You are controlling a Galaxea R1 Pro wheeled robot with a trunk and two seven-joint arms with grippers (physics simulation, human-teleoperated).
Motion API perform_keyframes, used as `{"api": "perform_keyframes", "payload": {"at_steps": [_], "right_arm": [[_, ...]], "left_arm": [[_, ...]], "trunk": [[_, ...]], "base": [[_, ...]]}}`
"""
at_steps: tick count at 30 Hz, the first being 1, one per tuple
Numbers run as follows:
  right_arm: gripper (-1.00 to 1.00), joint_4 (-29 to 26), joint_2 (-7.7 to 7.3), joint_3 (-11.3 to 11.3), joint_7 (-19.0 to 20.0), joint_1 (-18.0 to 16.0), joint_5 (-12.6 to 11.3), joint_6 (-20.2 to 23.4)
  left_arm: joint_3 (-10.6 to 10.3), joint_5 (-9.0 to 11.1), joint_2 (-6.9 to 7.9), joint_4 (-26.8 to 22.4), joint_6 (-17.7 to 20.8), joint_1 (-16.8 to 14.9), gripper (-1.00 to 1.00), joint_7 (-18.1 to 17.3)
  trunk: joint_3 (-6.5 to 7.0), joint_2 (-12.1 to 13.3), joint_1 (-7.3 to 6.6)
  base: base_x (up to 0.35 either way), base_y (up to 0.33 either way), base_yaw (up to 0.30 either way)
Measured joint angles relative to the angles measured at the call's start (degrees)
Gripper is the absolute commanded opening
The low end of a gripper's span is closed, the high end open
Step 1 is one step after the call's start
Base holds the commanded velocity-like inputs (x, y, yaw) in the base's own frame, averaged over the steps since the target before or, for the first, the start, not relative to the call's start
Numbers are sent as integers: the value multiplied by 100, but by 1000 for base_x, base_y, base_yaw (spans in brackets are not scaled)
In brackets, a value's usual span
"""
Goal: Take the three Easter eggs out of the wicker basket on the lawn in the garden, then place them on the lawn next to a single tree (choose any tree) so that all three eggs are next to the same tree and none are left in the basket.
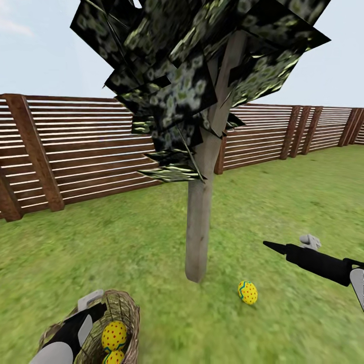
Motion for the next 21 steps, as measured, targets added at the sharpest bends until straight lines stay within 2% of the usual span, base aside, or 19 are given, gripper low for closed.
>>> {"api": "perform_keyframes", "payload": {"at_steps": [2, 6, 21], "right_arm": [[100, -3, -3, 24, 192, 2, -1, 0], [100, -4, -6, 42, 335, 4, 2, -1], [100, -4, -7, 50, 403, 4, 4, -2]], "left_arm": [[0, 0, 0, 0, 0, 0, 100, 0], [0, -2, 0, 0, 12, 1, 100, 0], [0, -2, 8, 0, 96, -5, 100, 0]], "trunk": [[-36, -80, 44], [-108, -241, 132], [-377, -842, 461]], "base": [[0, 0, 0], [0, 0, 0], [0, 0, 0]]}}
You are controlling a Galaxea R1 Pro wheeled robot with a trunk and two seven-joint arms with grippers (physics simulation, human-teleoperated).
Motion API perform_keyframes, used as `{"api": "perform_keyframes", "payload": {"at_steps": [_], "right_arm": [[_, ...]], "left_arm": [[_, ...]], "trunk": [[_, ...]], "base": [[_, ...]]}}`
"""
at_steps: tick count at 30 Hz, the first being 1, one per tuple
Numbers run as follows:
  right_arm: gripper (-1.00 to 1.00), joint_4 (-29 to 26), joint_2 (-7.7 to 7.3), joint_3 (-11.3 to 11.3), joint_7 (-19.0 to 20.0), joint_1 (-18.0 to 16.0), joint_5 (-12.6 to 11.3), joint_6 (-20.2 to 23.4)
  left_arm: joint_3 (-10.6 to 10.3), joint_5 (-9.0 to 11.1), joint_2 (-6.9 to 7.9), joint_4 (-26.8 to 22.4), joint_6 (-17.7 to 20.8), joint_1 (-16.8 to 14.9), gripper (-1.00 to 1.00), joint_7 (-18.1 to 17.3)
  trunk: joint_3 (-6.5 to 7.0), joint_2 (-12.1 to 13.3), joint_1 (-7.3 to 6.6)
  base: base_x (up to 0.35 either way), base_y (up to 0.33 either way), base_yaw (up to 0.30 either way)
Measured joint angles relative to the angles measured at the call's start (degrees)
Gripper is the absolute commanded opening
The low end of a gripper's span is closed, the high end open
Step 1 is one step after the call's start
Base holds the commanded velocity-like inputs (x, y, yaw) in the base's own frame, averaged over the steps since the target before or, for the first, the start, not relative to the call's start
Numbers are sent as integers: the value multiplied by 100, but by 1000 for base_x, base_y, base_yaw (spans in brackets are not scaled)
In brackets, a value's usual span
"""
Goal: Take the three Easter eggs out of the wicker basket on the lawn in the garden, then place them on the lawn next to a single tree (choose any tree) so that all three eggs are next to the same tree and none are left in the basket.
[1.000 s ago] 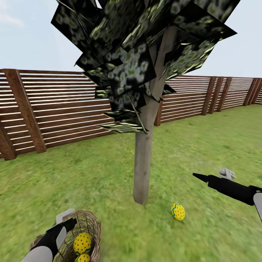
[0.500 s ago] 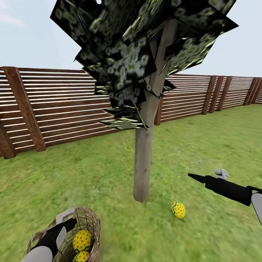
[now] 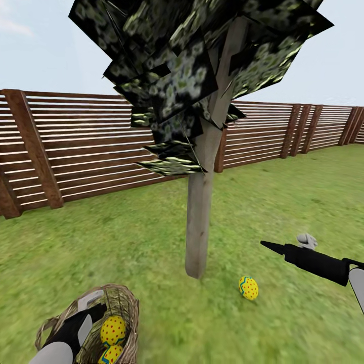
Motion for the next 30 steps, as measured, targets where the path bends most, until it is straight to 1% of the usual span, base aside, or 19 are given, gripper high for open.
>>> {"api": "perform_keyframes", "payload": {"at_steps": [26, 30], "right_arm": [[100, 3, 0, 0, 2, 0, 0, 0], [100, 3, 0, 0, 2, 0, 0, 0]], "left_arm": [[0, 0, -2, 5, 8, 2, 100, -8], [0, -2, 0, 7, 7, 1, 100, -58]], "trunk": [[-467, -1043, 571], [-539, -1203, 659]], "base": [[0, 0, 0], [0, 0, 0]]}}
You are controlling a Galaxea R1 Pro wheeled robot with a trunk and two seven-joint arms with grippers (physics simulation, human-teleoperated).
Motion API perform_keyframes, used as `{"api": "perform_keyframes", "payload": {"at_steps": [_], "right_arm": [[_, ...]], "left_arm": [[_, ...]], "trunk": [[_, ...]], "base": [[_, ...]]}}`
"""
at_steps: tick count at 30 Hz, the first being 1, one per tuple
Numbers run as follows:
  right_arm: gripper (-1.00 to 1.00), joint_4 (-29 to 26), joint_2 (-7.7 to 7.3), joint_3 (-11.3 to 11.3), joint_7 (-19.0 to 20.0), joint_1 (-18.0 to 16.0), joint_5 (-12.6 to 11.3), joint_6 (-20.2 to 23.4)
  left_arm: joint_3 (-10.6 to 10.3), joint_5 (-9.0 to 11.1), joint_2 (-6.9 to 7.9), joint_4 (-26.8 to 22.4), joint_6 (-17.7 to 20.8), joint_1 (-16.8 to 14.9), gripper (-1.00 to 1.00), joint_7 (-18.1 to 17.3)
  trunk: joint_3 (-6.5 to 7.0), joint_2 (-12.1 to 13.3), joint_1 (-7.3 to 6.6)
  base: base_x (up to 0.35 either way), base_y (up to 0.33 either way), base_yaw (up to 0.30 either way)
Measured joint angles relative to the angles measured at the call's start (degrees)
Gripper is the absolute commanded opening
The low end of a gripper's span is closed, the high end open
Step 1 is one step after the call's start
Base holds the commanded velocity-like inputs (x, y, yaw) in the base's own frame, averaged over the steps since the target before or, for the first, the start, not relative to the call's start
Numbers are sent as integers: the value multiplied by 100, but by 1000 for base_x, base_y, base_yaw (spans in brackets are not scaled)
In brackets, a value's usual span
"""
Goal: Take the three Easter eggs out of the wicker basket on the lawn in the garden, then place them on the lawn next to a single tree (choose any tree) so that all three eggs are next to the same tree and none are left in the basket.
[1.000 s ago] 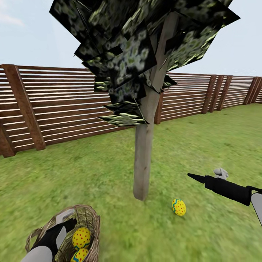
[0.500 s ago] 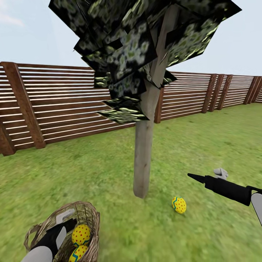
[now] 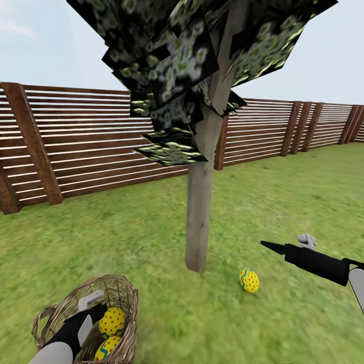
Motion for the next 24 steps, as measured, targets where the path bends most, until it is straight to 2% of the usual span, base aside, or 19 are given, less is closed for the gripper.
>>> {"api": "perform_keyframes", "payload": {"at_steps": [6, 24], "right_arm": [[100, 3, 0, 0, 0, 0, 4, 0], [100, 1, 0, 0, 0, 0, 2, 0]], "left_arm": [[0, -8, 0, 1, -3, 3, 100, -152], [0, -10, 0, -7, -5, 1, 100, -187]], "trunk": [[-108, -241, 132], [-431, -963, 527]], "base": [[0, 0, 0], [0, 0, 0]]}}
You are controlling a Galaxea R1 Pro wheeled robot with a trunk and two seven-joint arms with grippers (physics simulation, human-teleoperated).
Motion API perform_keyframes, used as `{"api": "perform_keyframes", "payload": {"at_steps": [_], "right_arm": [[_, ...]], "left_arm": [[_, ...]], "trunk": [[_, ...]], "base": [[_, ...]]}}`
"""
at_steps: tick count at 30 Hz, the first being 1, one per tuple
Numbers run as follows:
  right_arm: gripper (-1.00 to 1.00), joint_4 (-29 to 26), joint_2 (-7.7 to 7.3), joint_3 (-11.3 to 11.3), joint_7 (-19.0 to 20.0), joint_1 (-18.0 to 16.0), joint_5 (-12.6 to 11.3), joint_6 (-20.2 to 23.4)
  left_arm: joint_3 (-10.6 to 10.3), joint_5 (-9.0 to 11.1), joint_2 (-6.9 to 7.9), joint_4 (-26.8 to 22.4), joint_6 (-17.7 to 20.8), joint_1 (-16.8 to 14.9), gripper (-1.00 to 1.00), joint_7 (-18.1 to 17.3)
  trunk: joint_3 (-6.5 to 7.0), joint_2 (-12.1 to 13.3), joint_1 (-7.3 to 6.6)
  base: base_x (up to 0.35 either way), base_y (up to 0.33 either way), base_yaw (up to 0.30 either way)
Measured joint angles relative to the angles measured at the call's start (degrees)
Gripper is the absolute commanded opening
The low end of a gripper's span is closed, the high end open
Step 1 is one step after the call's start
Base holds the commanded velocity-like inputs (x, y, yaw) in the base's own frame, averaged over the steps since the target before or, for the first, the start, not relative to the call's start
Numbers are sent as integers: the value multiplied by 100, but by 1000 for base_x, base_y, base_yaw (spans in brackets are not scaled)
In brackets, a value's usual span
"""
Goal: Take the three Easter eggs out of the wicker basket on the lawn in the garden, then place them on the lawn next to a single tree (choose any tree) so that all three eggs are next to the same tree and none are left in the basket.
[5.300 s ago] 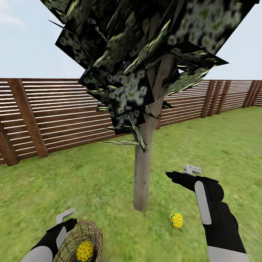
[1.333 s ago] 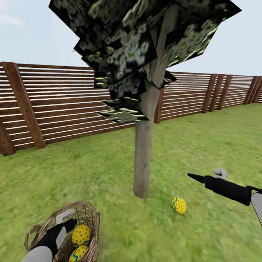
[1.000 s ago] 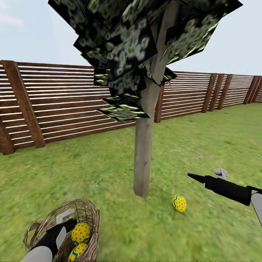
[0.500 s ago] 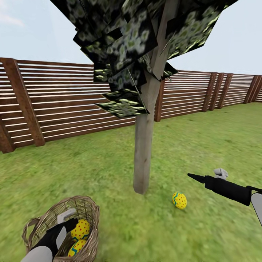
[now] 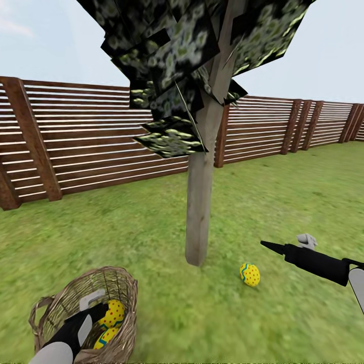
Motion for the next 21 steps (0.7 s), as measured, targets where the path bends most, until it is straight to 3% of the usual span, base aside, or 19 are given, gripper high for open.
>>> {"api": "perform_keyframes", "payload": {"at_steps": [5, 21], "right_arm": [[100, 0, 0, 0, 0, 0, 1, 0], [100, 0, 0, 0, 0, 0, -3, 1]], "left_arm": [[0, 0, -1, 0, 0, 1, 100, 0], [0, 0, -3, -1, -1, -2, 100, 0]], "trunk": [[-90, -201, 110], [-90, -202, 110]], "base": [[0, 0, 0], [0, 0, 0]]}}
